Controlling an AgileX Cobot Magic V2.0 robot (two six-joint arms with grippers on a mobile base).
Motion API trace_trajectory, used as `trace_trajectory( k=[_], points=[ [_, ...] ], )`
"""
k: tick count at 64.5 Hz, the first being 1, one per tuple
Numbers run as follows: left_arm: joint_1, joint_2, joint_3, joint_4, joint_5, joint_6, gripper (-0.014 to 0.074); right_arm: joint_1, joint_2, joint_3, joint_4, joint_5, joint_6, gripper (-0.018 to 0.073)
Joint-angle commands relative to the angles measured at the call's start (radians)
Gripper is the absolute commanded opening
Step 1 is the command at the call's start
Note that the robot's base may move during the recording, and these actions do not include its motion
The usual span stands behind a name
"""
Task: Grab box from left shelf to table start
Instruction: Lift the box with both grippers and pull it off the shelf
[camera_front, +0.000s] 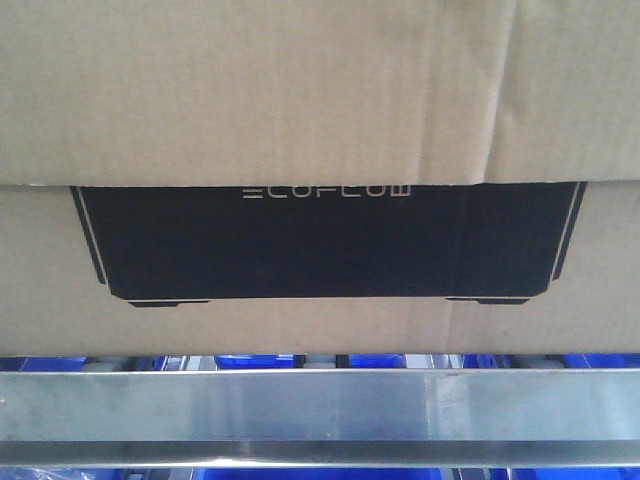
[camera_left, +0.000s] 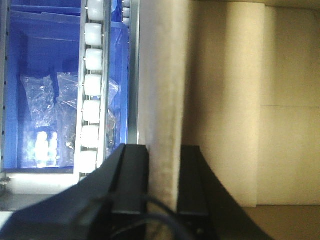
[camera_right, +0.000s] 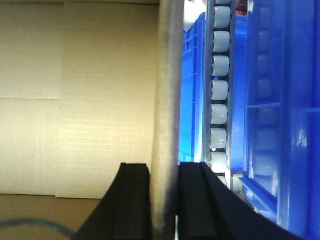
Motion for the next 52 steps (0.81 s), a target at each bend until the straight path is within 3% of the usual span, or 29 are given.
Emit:
trace_trajectory(
  k=[1, 13, 52],
  points=[
    [-0.005, -0.079, -0.034, -0.025, -0.098, -0.045, -0.0100, -0.002, -0.064, -0.037, 0.034, -0.100, 0.005, 0.0057],
    [-0.005, -0.180, -0.016, 0.000, -0.065, -0.074, -0.0100, -0.002, -0.140, -0.032, 0.034, -0.087, 0.005, 0.0057],
    [-0.005, -0.573, 0.235, 0.002, -0.175, -0.047, -0.0100, -0.002, -0.563, 0.221, 0.039, -0.091, 0.005, 0.0057]
  ],
)
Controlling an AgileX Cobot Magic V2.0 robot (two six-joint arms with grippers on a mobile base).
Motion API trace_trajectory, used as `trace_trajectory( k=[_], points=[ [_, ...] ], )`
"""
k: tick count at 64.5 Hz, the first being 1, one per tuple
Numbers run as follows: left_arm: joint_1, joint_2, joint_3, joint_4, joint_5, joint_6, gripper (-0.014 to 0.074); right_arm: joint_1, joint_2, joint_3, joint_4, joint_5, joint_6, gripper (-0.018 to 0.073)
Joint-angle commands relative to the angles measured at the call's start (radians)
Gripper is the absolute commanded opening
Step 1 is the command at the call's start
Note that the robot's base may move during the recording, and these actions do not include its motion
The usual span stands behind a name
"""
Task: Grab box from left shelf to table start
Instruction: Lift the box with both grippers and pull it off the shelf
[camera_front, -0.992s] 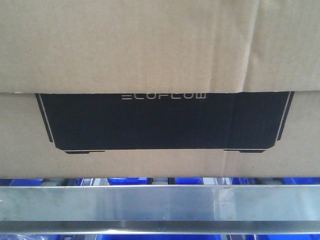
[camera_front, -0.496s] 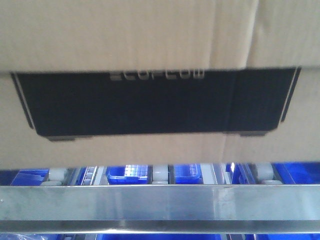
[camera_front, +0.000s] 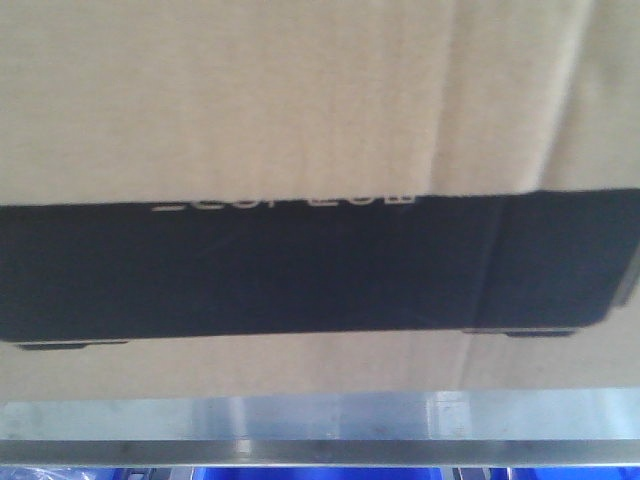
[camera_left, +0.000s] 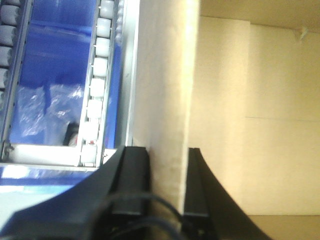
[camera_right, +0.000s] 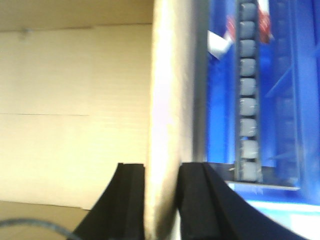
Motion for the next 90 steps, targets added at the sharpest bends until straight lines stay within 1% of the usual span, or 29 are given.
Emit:
trace_trajectory(
  k=[1, 5, 15, 17, 23, 28, 36, 41, 44, 48, 54, 60, 67, 70, 74, 80, 84, 90],
  points=[
    [-0.003, -0.067, -0.037, 0.012, -0.173, -0.007, -0.0100, -0.004, -0.066, -0.019, -0.063, -0.083, -0.001, 0.0057],
    [-0.003, -0.094, -0.037, 0.012, -0.173, 0.013, -0.0100, -0.004, -0.099, -0.019, -0.063, -0.070, -0.001, 0.0057],
    [-0.003, -0.152, -0.037, 0.012, -0.173, 0.017, -0.0099, -0.004, -0.149, -0.019, -0.063, -0.056, -0.001, 0.0057],
    [-0.003, -0.162, -0.037, 0.010, -0.173, 0.028, -0.0097, -0.004, -0.157, -0.019, -0.061, -0.054, -0.001, 0.0057],
    [-0.003, -0.195, -0.037, -0.008, -0.169, 0.058, -0.0097, -0.004, -0.178, -0.020, -0.056, -0.047, -0.001, 0.0057],
    [-0.003, -0.225, -0.037, -0.020, -0.155, 0.058, -0.0097, -0.004, -0.196, -0.020, -0.055, -0.040, -0.001, 0.0057],
    [-0.003, -0.260, -0.037, -0.022, -0.151, 0.064, -0.0097, -0.004, -0.216, -0.020, -0.056, -0.051, -0.001, 0.0057],
    [-0.003, -0.279, -0.037, -0.024, -0.153, 0.086, -0.0097, -0.004, -0.216, -0.020, -0.057, -0.062, -0.001, 0.0057],
    [-0.003, -0.287, -0.037, -0.029, -0.151, 0.086, -0.0097, -0.004, -0.216, -0.020, -0.056, -0.064, -0.001, 0.0057],
    [-0.003, -0.291, -0.037, -0.036, -0.145, 0.113, -0.0098, -0.004, -0.216, -0.020, -0.046, -0.075, -0.001, 0.0057],
    [-0.003, -0.289, -0.037, -0.036, -0.139, 0.114, -0.0098, -0.004, -0.216, -0.020, -0.040, -0.076, -0.001, 0.0057],
    [0.012, -0.289, -0.037, -0.036, -0.137, 0.114, -0.0098, -0.004, -0.216, -0.020, -0.041, -0.075, -0.001, 0.0057],
    [0.050, -0.289, -0.037, -0.036, -0.125, 0.115, -0.0098, -0.004, -0.216, -0.020, -0.041, -0.075, -0.001, 0.0057],
    [0.073, -0.289, -0.037, -0.048, -0.122, 0.127, -0.0098, -0.006, -0.216, -0.020, -0.041, -0.073, -0.001, 0.0057],
    [0.104, -0.289, -0.037, -0.084, -0.122, 0.169, -0.0098, -0.013, -0.216, -0.020, -0.041, -0.072, -0.001, 0.0057],
    [0.146, -0.289, -0.037, -0.190, -0.128, 0.246, -0.0098, -0.030, -0.216, -0.020, -0.042, -0.072, -0.001, 0.0057],
    [0.170, -0.289, -0.037, -0.243, -0.142, 0.267, -0.0098, -0.040, -0.216, -0.020, -0.042, -0.073, -0.002, 0.0057],
    [0.193, -0.289, -0.037, -0.249, -0.150, 0.269, -0.0098, -0.044, -0.216, -0.020, -0.041, -0.074, -0.001, 0.0057]
  ],
)
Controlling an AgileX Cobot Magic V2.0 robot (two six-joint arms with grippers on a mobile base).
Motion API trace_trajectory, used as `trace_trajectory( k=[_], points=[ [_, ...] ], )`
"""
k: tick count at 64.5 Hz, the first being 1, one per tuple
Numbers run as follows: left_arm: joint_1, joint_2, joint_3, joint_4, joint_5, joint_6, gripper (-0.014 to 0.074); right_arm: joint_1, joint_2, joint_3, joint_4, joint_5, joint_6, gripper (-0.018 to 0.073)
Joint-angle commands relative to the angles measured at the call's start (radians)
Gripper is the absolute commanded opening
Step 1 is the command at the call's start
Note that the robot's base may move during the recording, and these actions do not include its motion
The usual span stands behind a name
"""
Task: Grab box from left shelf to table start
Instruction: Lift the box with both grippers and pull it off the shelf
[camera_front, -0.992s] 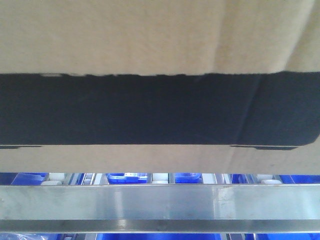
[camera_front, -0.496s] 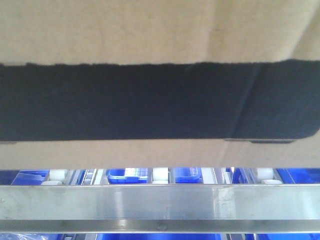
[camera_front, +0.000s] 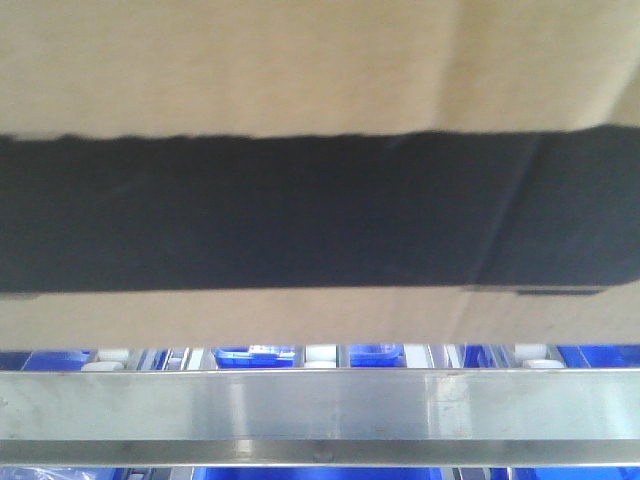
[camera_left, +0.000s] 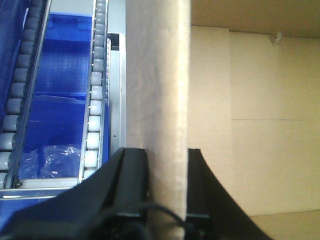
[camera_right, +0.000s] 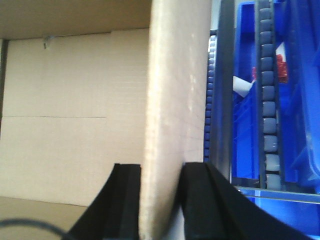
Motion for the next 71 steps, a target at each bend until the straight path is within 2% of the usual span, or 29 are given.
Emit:
trace_trajectory(
  k=[1, 12, 37, 50, 59, 71],
  points=[
    [0.016, -0.007, -0.041, -0.058, -0.193, 0.004, -0.0098, -0.016, 0.009, -0.029, -0.122, -0.109, -0.004, 0.0057],
    [0.020, -0.007, -0.041, -0.047, -0.191, 0.055, -0.0098, -0.016, 0.009, -0.029, -0.122, -0.114, -0.004, 0.0057],
    [0.020, -0.007, -0.041, -0.047, -0.206, 0.055, -0.0099, -0.016, 0.009, -0.029, -0.141, -0.115, -0.004, 0.0057],
    [0.020, -0.007, -0.041, -0.014, -0.211, 0.055, -0.0104, -0.016, 0.009, -0.028, -0.156, -0.116, -0.004, 0.0057],
    [0.020, -0.007, -0.041, -0.014, -0.211, 0.136, -0.0104, -0.016, 0.009, -0.028, -0.160, -0.116, -0.004, 0.0057],
    [0.020, -0.007, -0.041, -0.016, -0.211, 0.142, -0.0104, -0.016, 0.009, -0.028, -0.163, -0.116, -0.004, 0.0057]
  ],
)
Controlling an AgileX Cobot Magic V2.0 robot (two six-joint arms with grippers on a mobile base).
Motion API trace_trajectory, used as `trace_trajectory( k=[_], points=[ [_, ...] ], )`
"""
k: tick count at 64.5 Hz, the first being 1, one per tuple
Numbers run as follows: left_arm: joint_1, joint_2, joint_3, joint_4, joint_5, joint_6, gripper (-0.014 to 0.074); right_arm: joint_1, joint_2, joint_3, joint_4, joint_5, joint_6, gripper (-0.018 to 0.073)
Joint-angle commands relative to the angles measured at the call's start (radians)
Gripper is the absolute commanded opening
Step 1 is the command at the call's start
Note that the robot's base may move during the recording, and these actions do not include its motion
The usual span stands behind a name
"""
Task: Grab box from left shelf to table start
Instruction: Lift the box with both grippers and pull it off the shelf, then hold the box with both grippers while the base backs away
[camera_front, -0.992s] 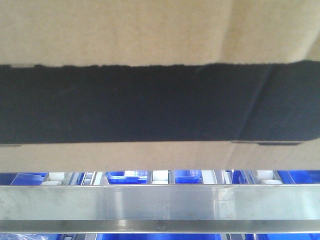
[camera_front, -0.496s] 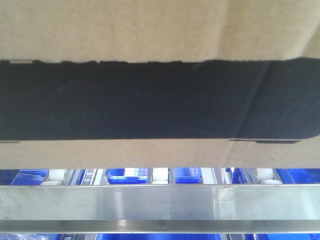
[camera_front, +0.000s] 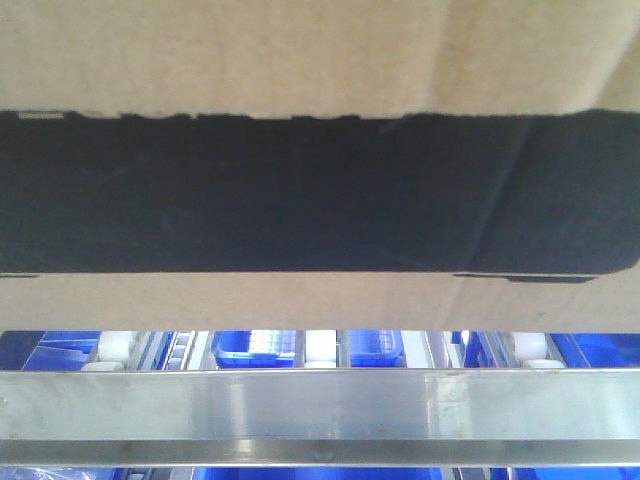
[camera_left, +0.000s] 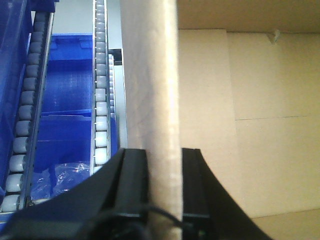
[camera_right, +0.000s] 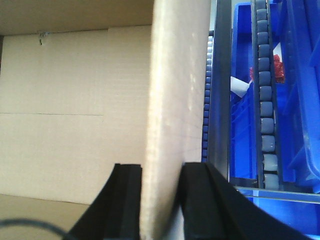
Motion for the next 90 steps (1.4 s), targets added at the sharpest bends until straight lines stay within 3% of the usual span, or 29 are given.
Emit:
trace_trajectory(
  k=[1, 90],
  points=[
    [0.000, -0.005, -0.041, -0.001, -0.182, 0.031, -0.0104, -0.014, 0.009, -0.028, -0.159, -0.118, -0.002, 0.0057],
    [0.000, -0.005, -0.041, -0.006, -0.184, 0.031, -0.0104, -0.014, 0.009, -0.028, -0.159, -0.124, -0.002, 0.0057]
  ],
)
